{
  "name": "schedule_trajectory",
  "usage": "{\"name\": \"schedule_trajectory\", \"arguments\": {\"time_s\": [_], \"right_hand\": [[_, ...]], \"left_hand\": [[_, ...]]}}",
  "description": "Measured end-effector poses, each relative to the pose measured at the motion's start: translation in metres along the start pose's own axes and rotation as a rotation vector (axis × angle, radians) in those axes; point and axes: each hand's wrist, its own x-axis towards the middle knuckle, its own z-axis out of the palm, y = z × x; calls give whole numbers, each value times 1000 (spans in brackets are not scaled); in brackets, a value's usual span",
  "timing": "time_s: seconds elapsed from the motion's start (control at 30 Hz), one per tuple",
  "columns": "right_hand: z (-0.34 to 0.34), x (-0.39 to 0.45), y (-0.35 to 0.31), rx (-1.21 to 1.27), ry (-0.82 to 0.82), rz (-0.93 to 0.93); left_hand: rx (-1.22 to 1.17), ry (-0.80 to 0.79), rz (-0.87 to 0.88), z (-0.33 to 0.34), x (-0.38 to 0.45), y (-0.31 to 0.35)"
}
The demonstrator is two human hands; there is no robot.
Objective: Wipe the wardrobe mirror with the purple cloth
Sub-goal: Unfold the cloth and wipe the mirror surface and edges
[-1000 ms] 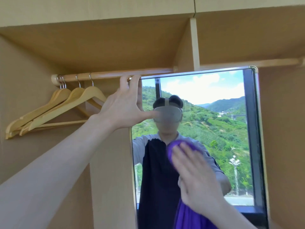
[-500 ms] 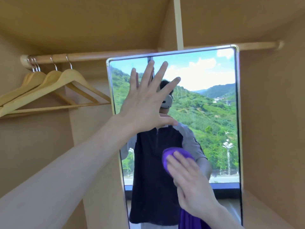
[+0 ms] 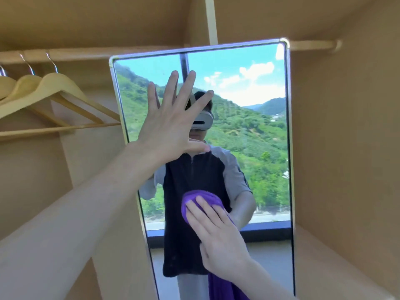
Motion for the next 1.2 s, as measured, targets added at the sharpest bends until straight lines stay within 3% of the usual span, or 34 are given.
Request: {"name": "schedule_trajectory", "arguments": {"time_s": [0.1, 0.23, 0.3, 0.5, 0.6, 0.9, 1.07, 1.2], "right_hand": [[6, -23, 16, 5, 11, 41], [0, -16, 34, 133, 222, 337], [-5, -7, 35, 185, 248, 440], [19, -42, 38, 26, 96, 177], [25, -69, 50, 9, 97, 197], [8, -39, 74, 218, 329, 755], [51, -68, 32, 196, 259, 594], [54, -92, 52, 145, 205, 453]], "left_hand": [[-31, 1, -3, 3, 0, 0], [-55, 10, -1, 8, 1, 0], [-58, 20, 6, 10, 0, 2], [-99, 34, 21, 14, -12, 28], [-8, -20, 143, 29, -33, 72], [136, -47, 98, 40, -37, 95], [133, -42, 109, 42, -38, 93], [120, -26, 125, 44, -38, 92]]}}
